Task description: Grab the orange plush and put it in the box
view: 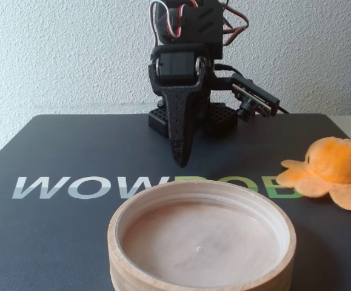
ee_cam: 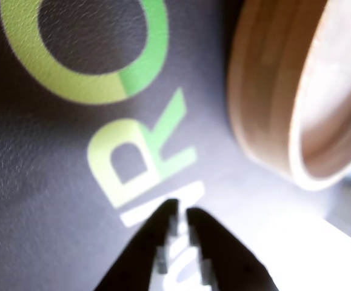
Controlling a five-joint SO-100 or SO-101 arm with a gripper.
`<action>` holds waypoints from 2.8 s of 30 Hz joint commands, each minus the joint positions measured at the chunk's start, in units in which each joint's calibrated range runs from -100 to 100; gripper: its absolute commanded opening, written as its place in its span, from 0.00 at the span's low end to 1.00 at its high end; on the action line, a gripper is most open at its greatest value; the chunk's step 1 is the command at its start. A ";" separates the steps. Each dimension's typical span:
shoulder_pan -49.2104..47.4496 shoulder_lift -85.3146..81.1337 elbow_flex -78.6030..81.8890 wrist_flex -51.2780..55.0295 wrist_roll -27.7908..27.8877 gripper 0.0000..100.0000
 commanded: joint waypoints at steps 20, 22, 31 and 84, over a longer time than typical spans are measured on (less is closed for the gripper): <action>-3.78 0.48 -2.64 -0.20 0.24 0.01; -8.78 0.82 -6.63 1.02 -0.07 0.01; -25.52 34.63 -24.58 -4.81 -8.31 0.09; -9.90 59.25 -44.98 -22.30 6.90 0.40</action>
